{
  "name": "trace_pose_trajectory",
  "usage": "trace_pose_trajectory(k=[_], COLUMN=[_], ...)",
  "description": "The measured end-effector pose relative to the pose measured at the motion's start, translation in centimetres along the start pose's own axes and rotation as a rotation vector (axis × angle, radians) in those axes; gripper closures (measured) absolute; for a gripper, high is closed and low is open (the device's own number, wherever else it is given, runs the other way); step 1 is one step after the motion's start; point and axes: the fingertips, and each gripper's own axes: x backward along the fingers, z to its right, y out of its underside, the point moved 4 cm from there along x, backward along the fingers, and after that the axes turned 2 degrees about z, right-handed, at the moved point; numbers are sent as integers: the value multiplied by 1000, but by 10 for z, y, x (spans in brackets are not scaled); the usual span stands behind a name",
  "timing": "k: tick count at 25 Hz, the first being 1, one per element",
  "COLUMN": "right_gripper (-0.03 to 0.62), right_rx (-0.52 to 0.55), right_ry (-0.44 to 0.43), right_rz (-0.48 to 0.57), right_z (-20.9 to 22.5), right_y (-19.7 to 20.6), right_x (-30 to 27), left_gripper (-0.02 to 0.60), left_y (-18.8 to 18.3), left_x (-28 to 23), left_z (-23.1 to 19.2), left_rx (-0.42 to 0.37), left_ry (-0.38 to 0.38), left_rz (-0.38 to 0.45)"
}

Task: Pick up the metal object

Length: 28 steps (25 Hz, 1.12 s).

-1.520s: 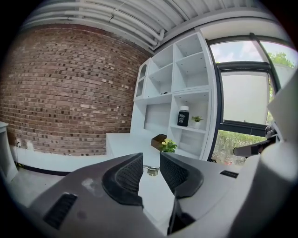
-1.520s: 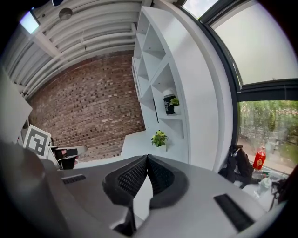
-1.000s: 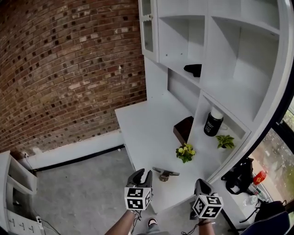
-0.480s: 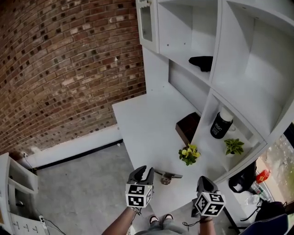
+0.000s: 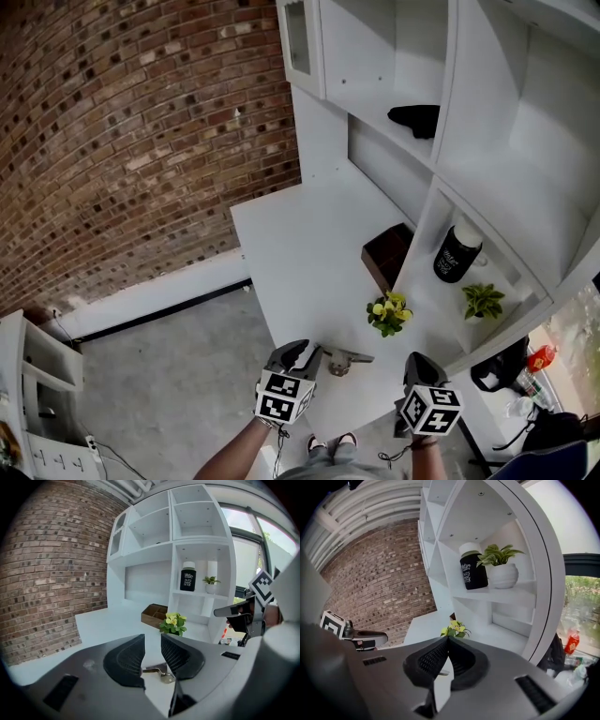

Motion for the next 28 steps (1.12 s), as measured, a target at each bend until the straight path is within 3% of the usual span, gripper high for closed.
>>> trace_pose_trajectory(k=[4, 14, 20, 28], right_gripper=[592, 592, 592, 592], right_rx=[-15, -63, -107, -156], right_ry=[21, 62, 88, 127], right_rz=[-12, -70, -98, -140], right_z=[8, 27, 36, 49], right_y=[5, 36, 60, 95], right_x=[-1, -4, -3, -1], left_gripper=[472, 472, 472, 472], left_y=[9, 39, 58, 86], left_x=[-10, -38, -51, -64], left_z=[12, 40, 48, 54], left_rx=[-75, -355, -451, -750], left_ry=[86, 274, 380, 462], left_rz=[-71, -256, -344, -442])
